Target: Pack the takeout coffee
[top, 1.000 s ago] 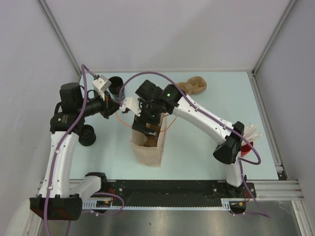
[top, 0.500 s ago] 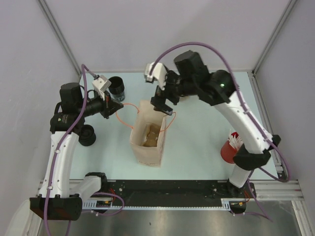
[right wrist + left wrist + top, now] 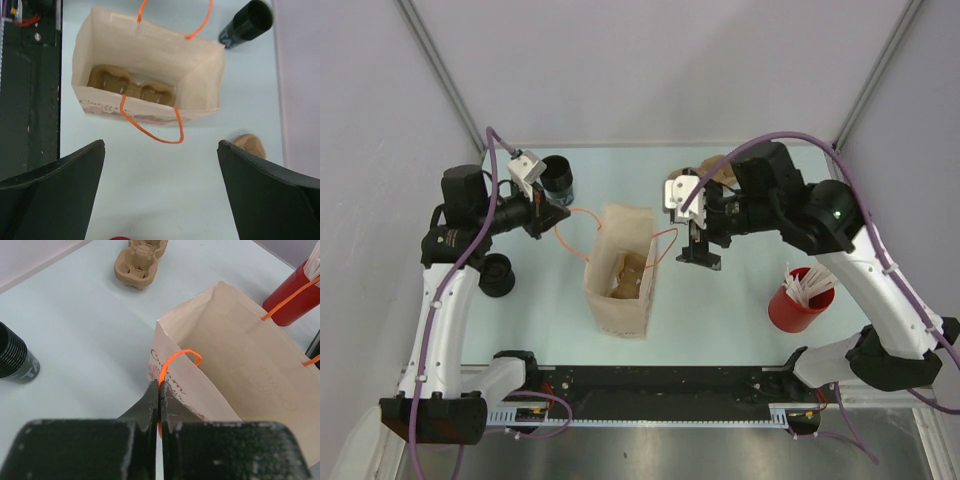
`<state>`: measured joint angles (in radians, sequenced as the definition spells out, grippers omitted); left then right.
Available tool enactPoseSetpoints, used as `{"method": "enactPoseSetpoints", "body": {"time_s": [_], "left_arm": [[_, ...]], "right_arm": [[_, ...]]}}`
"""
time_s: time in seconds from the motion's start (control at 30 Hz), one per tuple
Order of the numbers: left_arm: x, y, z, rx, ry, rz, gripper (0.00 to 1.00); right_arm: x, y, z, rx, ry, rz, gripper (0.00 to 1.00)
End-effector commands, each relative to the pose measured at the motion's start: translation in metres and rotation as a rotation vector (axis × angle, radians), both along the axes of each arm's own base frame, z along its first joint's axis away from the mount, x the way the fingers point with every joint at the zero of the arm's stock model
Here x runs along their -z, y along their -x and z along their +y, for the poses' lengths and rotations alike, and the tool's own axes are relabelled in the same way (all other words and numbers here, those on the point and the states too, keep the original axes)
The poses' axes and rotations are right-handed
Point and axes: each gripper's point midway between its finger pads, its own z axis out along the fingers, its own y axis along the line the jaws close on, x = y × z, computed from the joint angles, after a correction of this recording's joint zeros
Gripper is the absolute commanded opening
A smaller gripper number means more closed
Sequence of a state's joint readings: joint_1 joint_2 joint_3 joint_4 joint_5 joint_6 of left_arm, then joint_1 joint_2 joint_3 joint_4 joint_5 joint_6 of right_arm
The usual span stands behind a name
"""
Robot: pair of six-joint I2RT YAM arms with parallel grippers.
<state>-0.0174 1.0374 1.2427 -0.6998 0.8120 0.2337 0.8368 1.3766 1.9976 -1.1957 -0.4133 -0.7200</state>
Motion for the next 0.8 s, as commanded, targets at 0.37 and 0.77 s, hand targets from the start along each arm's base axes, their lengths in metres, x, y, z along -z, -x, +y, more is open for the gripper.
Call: {"method": "enactPoseSetpoints", "body": {"time_s": [0.37,0.77], "left_arm": [[-0.005,0.002,-0.002,0.013,-0.017,-0.001,0.02],[-0.043,-0.023,-0.010,0.004,-0.017,-0.067,0.00]], "right_arm": [[0.039,-0.035,0.025,-0.033,0.066,-0.035,0.50],[0.014,-0.034,0.023,0.003,-0.003,-0.048,0.00]]}}
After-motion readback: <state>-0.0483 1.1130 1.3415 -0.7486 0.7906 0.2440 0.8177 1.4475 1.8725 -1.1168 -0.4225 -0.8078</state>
